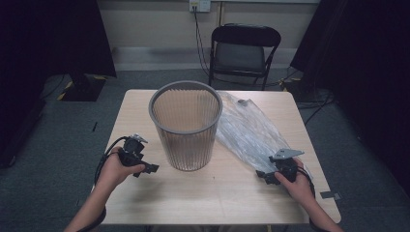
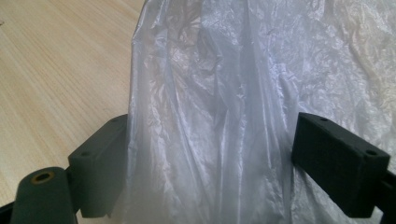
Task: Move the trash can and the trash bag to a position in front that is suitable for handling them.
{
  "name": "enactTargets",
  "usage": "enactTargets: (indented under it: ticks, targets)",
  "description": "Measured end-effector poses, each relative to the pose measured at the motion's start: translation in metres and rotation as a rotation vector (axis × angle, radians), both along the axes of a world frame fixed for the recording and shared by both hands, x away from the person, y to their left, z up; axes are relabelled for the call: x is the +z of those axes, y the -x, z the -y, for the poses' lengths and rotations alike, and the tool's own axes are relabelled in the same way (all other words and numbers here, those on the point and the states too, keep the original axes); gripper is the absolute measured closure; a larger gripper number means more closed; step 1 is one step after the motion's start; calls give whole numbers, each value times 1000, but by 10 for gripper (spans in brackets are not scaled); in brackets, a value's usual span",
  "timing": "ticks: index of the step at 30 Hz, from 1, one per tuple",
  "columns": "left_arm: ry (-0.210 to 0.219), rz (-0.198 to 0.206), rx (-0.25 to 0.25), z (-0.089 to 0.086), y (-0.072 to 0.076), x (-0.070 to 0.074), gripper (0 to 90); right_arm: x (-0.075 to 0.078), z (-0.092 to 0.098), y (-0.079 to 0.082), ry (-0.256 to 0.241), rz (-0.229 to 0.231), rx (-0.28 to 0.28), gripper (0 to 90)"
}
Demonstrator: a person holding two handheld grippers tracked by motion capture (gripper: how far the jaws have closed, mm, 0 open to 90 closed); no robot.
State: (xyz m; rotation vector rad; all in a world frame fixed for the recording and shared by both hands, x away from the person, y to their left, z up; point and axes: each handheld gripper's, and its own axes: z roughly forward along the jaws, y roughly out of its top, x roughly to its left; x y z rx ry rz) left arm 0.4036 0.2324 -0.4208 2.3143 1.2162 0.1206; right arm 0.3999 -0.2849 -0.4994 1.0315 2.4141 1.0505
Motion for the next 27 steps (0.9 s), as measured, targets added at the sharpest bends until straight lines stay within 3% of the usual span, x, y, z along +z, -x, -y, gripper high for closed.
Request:
enactTargets:
  ticks: [6, 18, 23, 25, 27]
  targets:
    - [-8, -49, 44, -6, -7, 18, 174, 0, 0, 0, 0, -1, 0, 138]
    - [0, -69, 89, -16, -16, 47, 168, 0, 0, -1, 0, -1, 6, 134]
    - [-20, -73, 121, -15, -20, 54, 167, 0, 0, -1, 0, -1, 6, 134]
    - [-31, -70, 102, -15, -22, 58, 167, 0, 0, -1, 0, -1, 6, 134]
    - [-29, -71, 115, -14, -23, 62, 167, 0, 0, -1, -1, -1, 5, 134]
